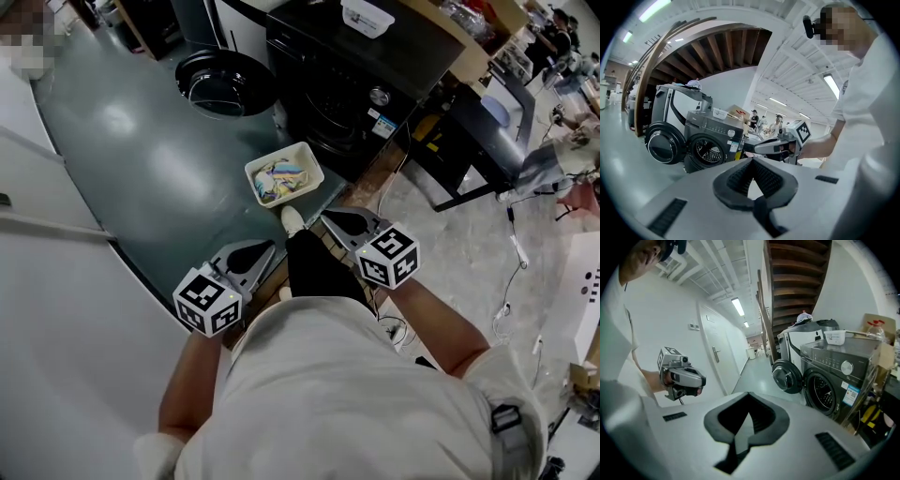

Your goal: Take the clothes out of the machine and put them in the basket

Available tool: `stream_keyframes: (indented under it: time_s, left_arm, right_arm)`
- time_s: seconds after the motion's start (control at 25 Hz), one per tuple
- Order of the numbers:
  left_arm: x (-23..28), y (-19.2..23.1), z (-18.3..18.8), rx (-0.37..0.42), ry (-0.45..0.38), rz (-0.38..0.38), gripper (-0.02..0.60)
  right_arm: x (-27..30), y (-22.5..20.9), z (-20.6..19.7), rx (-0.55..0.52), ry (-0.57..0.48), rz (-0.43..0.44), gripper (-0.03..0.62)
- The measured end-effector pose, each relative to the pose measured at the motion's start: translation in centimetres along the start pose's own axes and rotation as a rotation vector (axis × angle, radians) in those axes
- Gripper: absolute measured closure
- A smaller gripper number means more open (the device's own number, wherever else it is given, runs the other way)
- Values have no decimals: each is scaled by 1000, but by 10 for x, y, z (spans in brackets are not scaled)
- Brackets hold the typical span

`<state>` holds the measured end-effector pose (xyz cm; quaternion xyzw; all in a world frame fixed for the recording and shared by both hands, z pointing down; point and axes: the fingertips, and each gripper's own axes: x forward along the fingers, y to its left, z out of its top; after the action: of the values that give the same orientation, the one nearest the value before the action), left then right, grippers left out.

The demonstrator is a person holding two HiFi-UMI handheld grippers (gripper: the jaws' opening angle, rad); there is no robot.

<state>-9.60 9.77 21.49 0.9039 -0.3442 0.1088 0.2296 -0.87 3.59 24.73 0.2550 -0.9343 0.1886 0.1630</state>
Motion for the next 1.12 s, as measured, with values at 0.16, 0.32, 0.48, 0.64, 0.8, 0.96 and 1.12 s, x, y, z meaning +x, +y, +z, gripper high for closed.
stream_keyframes:
  time_s: [0.16,0.32,0.48,0.64,0.8,0.96,1.12]
  left_arm:
    - [-8,-1,2,3,-10,10,586]
    - [-11,-5,4,10,-25,13,586]
    - [-11,-9,2,13,-22,14,586]
    - [-13,-10,4,20,-24,18,586]
    - [-12,-11,7,30,-31,21,586]
    - [-13,-11,3,25,-32,28,586]
    - [-16,-7,3,19,-33,37,586]
  right_arm:
    - [-5,13,11,-17,-29,15,589]
    - [-8,20,14,-32,-37,27,589]
    - [-11,26,13,-39,-42,37,589]
    - [-12,30,15,-40,-52,44,589]
    - [-13,29,18,-48,-58,47,589]
    - [-13,32,17,-48,-60,52,589]
    - [-11,33,20,-56,-64,56,589]
